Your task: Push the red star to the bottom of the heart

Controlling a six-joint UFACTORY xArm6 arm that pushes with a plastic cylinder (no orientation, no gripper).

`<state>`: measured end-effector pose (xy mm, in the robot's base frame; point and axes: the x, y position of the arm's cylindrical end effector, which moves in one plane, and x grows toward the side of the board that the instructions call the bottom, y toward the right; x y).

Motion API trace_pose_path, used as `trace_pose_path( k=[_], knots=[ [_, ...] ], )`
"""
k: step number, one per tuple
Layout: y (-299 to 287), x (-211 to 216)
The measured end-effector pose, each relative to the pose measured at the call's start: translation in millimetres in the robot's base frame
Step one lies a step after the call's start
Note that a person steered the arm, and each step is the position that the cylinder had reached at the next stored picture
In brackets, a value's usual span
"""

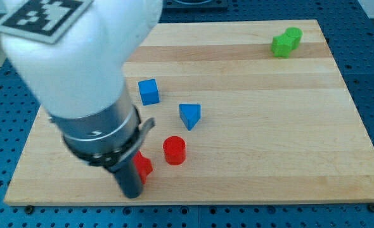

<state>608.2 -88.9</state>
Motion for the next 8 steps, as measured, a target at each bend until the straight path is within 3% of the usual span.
trace_pose_path(
  k=[2, 4, 8],
  knots=[
    [45.1, -2.7],
    [16.4, -40.5],
    [-72.5, -22.9]
  ],
)
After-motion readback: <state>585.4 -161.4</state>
